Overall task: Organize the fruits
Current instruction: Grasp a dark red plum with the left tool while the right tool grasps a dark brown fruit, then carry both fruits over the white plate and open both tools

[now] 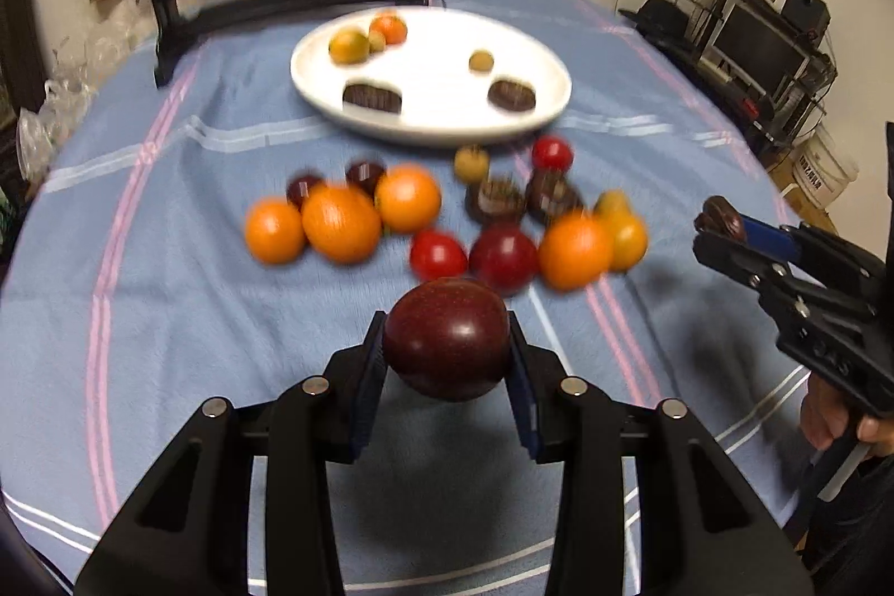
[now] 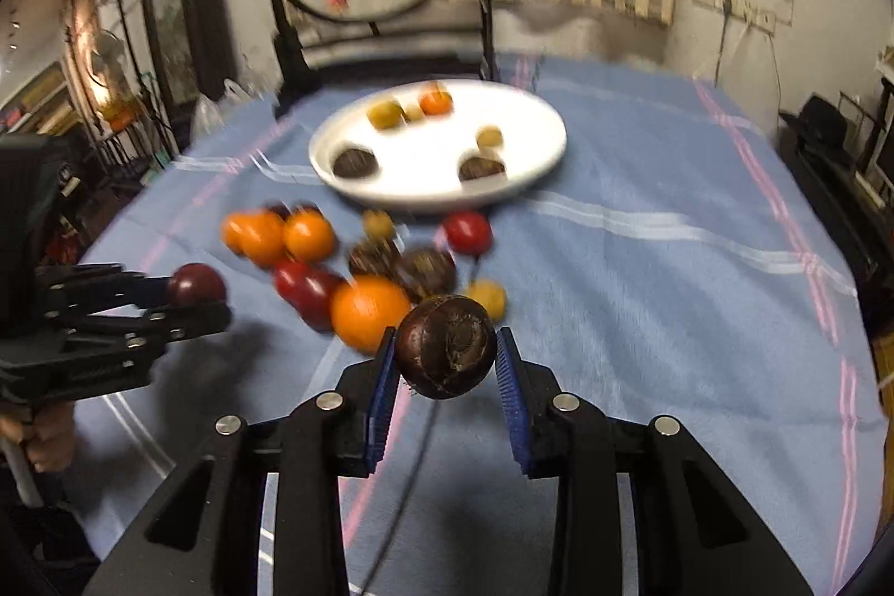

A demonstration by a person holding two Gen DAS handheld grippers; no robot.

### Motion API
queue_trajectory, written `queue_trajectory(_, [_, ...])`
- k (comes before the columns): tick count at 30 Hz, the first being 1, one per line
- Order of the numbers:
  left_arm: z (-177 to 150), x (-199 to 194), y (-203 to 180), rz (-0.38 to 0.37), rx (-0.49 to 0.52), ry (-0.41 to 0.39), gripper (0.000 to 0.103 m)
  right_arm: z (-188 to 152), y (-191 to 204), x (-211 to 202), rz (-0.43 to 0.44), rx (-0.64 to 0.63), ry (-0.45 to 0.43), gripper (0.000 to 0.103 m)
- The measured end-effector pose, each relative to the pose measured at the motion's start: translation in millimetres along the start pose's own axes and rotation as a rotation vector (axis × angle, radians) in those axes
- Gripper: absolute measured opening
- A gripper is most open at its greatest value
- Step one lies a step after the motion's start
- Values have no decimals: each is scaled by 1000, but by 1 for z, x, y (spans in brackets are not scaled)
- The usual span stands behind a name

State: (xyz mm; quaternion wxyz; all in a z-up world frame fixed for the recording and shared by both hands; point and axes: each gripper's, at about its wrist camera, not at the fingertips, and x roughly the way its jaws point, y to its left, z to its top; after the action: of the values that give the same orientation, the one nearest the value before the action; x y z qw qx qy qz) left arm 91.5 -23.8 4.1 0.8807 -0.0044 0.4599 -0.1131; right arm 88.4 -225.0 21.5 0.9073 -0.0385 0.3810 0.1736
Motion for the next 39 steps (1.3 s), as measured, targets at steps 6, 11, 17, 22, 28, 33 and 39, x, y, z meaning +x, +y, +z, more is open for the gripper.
queue_trajectory(6, [59,-14,-9,14,34,-87,38,49,10,-3,19,-34,-96,35])
queue_trajectory(11, [110,17,3,42,-7,-83,38,84,9,46,33,-29,-53,35])
queue_trajectory(17, [141,72,16,60,-33,-15,38,95,7,106,48,-21,60,35])
queue_trajectory(22, [155,109,21,74,-44,29,39,96,7,138,45,-37,110,35])
queue_trajectory(28, [166,128,28,82,-81,18,52,101,5,151,21,-41,111,58])
queue_trajectory(33, [165,94,27,109,-82,-86,75,102,-5,125,34,0,56,65])
queue_trajectory(39, [136,51,25,98,-83,-98,80,84,-16,88,41,56,39,68])
